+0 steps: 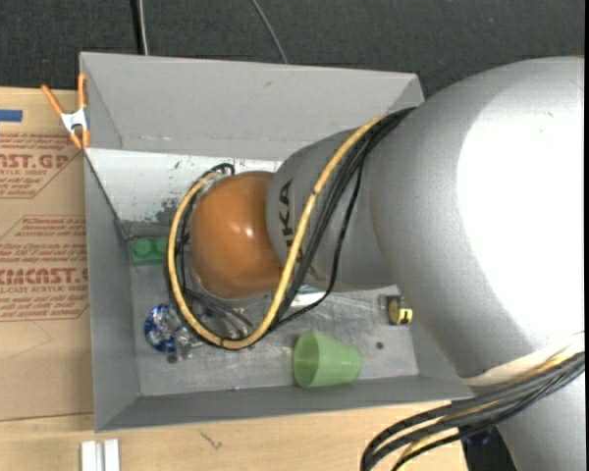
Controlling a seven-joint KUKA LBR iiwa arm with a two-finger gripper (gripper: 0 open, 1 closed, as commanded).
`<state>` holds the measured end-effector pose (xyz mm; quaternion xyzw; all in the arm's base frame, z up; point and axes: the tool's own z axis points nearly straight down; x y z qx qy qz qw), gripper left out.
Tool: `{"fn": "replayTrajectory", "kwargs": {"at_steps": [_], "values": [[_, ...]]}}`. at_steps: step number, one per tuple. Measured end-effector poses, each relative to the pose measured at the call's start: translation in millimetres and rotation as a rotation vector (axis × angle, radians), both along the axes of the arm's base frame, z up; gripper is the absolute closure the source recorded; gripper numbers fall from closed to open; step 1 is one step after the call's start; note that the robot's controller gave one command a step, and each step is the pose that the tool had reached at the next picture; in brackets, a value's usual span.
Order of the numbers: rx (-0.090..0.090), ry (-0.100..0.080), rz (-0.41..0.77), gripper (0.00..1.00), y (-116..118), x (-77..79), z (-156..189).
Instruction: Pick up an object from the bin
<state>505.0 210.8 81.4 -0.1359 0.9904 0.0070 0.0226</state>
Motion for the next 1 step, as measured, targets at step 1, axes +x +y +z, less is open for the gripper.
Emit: {"fn": "replayTrajectory", "kwargs": {"at_steps": [1], "values": [[-0.017, 0.035, -0.013, 1.00, -23.7, -12.7, 140.3]]}}
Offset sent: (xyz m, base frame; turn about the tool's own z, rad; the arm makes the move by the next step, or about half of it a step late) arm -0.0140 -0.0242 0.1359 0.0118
